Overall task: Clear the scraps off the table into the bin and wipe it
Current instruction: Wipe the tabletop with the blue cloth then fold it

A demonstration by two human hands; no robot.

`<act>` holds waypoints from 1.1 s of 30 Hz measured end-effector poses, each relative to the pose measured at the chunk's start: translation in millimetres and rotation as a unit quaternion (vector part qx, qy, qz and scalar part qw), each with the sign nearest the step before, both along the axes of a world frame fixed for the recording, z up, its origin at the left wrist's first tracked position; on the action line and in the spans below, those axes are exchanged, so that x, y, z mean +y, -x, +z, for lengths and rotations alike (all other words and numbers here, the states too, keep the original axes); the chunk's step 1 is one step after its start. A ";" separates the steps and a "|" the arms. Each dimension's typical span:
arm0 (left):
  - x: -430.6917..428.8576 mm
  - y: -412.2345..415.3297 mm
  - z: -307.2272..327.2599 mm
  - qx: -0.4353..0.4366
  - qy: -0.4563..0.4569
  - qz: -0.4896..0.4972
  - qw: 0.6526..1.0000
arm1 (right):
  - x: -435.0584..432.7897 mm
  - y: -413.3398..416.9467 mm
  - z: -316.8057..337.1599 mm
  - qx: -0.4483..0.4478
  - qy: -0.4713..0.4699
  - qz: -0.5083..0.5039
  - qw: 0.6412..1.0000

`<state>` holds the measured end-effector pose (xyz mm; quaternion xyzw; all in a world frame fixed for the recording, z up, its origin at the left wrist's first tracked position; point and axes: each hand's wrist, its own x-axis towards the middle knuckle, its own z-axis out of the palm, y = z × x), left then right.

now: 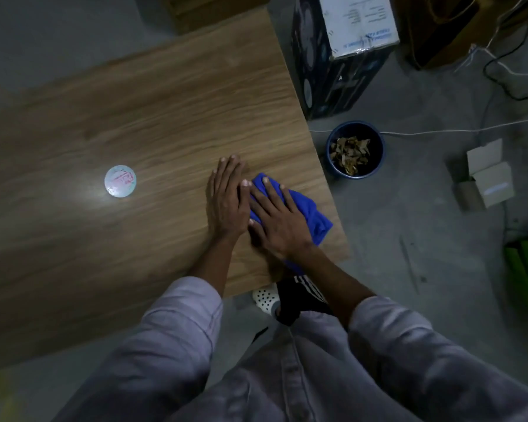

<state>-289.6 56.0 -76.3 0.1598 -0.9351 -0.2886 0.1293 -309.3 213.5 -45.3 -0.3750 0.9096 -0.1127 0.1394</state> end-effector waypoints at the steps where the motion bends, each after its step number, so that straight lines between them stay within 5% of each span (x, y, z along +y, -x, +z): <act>1: -2.7 -0.8 0.7 0.000 -0.005 -0.012 1.000 | 9.7 12.9 -2.1 0.001 0.010 0.059 0.998; 3: -6.0 -2.6 2.7 -0.004 -0.007 -0.028 1.000 | 18.9 49.0 -5.3 0.004 0.022 0.026 0.999; 7: -6.5 1.4 5.9 -0.032 -0.011 -0.007 0.999 | -4.5 78.2 -2.4 -0.004 0.020 -0.219 0.976; 12: -15.0 41.7 9.2 -0.079 -0.024 0.017 0.996 | -1.7 101.8 -7.2 0.044 0.021 0.051 0.998; 15: -29.8 72.1 5.1 -0.082 -0.015 0.041 0.996 | -10.4 147.8 -6.3 0.011 0.019 -0.155 0.988; 17: -39.1 87.3 1.7 -0.077 0.011 0.049 0.996 | -34.5 155.2 -4.7 0.006 0.012 -0.163 0.986; 21: -55.6 112.8 -3.3 -0.074 0.067 0.031 0.994 | -46.7 169.2 -9.6 0.059 0.014 0.172 0.983; 23: -66.6 125.5 -2.0 -0.071 0.070 0.045 0.994 | -47.0 202.0 -15.3 0.063 0.025 0.101 0.993; 26: -77.9 138.4 -1.7 -0.075 0.078 0.074 0.991 | -59.1 224.7 -13.9 0.017 0.039 -0.156 0.987; 27: -79.2 141.0 -1.2 -0.076 0.082 0.079 0.991 | -68.1 219.7 -12.2 0.023 0.033 -0.137 0.990; 31: -78.4 141.5 1.5 -0.089 0.090 0.078 0.989 | -72.5 218.7 -17.7 0.057 0.024 0.224 0.973; 33: -78.9 142.5 3.7 -0.114 0.104 0.078 0.985 | -72.8 248.6 -27.4 0.045 0.062 0.156 0.985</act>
